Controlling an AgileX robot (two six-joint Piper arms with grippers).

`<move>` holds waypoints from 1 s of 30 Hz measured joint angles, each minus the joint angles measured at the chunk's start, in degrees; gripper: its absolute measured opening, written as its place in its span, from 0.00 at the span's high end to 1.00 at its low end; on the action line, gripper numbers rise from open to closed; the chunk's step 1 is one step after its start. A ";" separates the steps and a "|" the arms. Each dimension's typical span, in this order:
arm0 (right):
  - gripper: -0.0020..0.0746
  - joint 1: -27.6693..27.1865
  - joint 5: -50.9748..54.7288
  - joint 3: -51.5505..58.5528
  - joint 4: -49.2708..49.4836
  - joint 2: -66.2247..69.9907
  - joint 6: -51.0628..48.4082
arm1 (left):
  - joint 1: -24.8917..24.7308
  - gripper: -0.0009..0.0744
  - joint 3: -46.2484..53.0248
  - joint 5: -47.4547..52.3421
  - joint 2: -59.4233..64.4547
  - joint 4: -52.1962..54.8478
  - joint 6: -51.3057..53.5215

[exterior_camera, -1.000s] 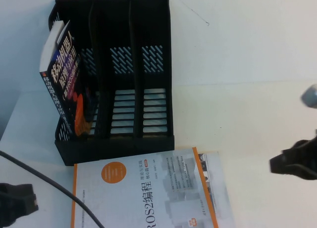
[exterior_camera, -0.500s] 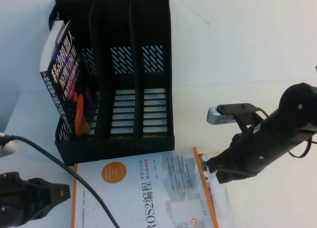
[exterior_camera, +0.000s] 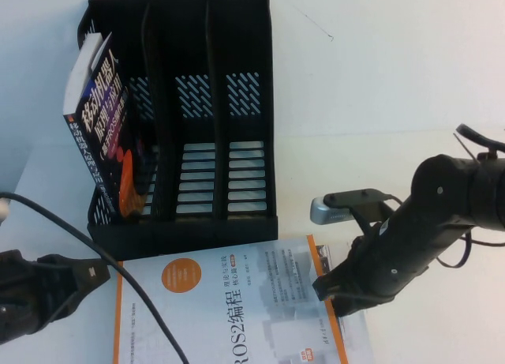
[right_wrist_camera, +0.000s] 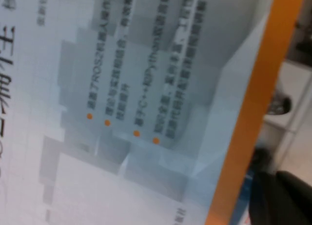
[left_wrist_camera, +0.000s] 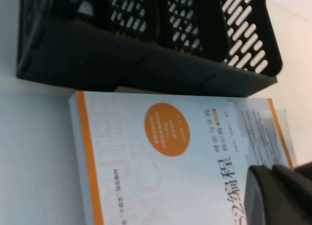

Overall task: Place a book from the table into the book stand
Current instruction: Push book with right arm, then pick up the book with your left arm

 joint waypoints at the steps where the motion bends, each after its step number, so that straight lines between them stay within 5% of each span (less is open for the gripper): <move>1: 0.97 0.56 -0.09 -0.03 0.00 0.24 0.00 | 0.00 0.99 0.38 -0.36 0.22 -0.29 -0.11; 11: 0.97 5.23 -2.90 -0.54 -1.00 0.93 1.73 | 1.75 0.99 2.70 -2.59 7.17 -3.17 1.02; 23: 0.97 3.63 0.24 -0.44 -4.82 -7.55 8.61 | 29.29 0.99 2.70 24.32 16.56 -12.92 19.64; 30: 0.97 -2.57 4.39 -0.44 -10.37 -22.77 8.31 | 31.15 0.97 2.70 25.18 22.02 -11.56 23.04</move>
